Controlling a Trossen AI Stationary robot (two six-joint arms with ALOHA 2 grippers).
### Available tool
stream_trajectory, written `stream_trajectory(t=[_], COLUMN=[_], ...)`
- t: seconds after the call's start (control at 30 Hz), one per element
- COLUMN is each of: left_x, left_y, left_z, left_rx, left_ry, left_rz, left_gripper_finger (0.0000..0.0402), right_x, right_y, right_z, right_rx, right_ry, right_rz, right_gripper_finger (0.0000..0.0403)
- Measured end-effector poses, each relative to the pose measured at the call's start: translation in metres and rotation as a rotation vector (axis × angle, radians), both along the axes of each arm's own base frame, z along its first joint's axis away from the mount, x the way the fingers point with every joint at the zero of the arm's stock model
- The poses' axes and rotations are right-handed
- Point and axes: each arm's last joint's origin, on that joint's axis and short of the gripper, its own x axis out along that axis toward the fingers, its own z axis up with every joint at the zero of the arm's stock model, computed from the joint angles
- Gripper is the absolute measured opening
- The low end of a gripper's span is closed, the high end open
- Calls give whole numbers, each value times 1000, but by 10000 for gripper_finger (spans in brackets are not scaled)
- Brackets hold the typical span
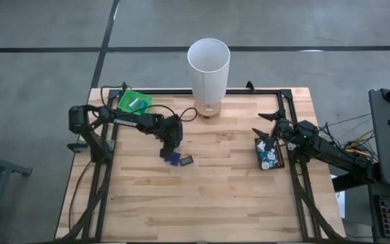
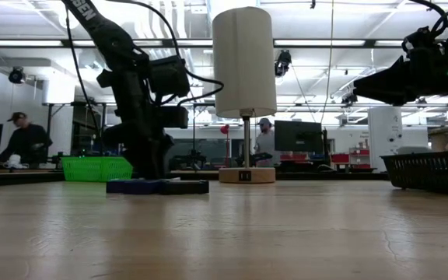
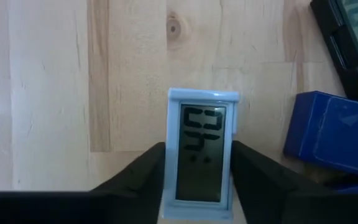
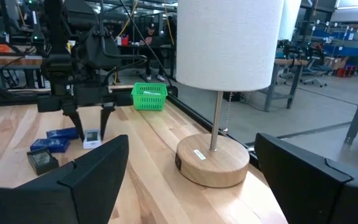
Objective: Pick & Place Office items
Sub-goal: Put the white digital clock into the green bin
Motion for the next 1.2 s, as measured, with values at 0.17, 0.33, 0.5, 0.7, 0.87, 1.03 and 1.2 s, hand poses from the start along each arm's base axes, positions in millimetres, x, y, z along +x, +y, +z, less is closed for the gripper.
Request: stream_trajectory(t=[0.17, 0.33, 0.5, 0.7, 0.87, 1.03, 1.2], left_x=[1, 1, 1, 4, 4, -1, -8], left_y=[0, 1, 1, 11, 22, 29, 37], left_z=[1, 0, 1, 6, 18, 29, 40], left_rx=[2, 2, -1, -14, -22, -42, -57], left_ry=[-12, -11, -10, -21, -59, -99, -124], left_rz=[7, 7, 16, 123, 212, 297, 381], left_gripper_finger=[142, 142, 147, 144, 143, 140, 139], right_x=[0, 0, 0, 0, 0, 0, 1], right_y=[0, 0, 0, 0, 0, 0, 0], right_z=[0, 0, 0, 0, 0, 0, -1], right_rx=[0, 0, 0, 0, 0, 1, 4], right_ry=[0, 0, 0, 0, 0, 2, 9], right_rz=[0, 0, 0, 0, 1, 0, 1], right_gripper_finger=[347, 349, 344, 346, 350, 345, 344])
